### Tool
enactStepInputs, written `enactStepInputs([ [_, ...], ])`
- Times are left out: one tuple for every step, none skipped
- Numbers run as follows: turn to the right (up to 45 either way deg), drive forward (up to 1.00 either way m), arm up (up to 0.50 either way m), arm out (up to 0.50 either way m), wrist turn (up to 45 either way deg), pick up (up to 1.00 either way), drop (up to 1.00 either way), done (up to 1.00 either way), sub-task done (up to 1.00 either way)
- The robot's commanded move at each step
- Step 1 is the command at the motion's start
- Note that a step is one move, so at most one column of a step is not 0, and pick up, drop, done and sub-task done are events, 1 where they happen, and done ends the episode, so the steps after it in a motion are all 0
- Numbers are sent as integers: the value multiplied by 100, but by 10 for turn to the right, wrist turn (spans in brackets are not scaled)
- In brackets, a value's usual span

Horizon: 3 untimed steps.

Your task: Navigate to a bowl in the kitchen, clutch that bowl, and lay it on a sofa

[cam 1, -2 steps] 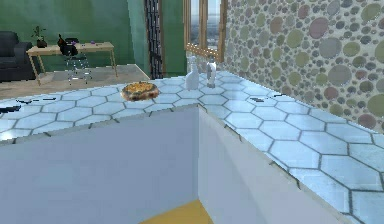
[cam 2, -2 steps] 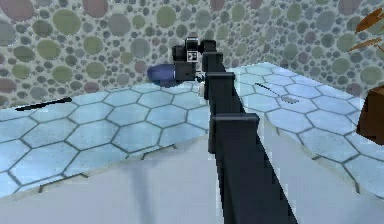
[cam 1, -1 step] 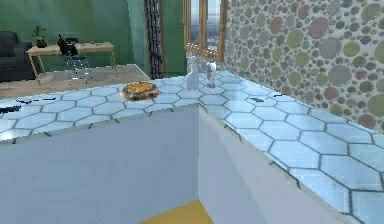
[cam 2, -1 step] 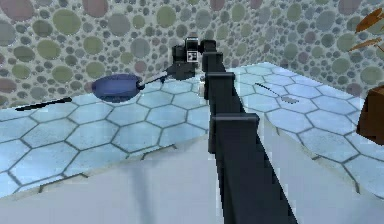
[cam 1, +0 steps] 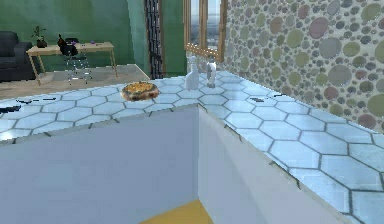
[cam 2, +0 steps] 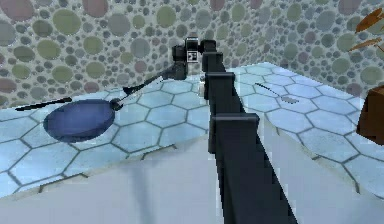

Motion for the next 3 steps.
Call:
enactStepInputs([
  [0, 0, 0, 0, -450, 0, 0, 0, 0],
  [0, 0, 0, -48, 0, 0, 0, 0, 0],
  [-450, 0, 0, 0, 0, 0, 0, 0, 0],
])
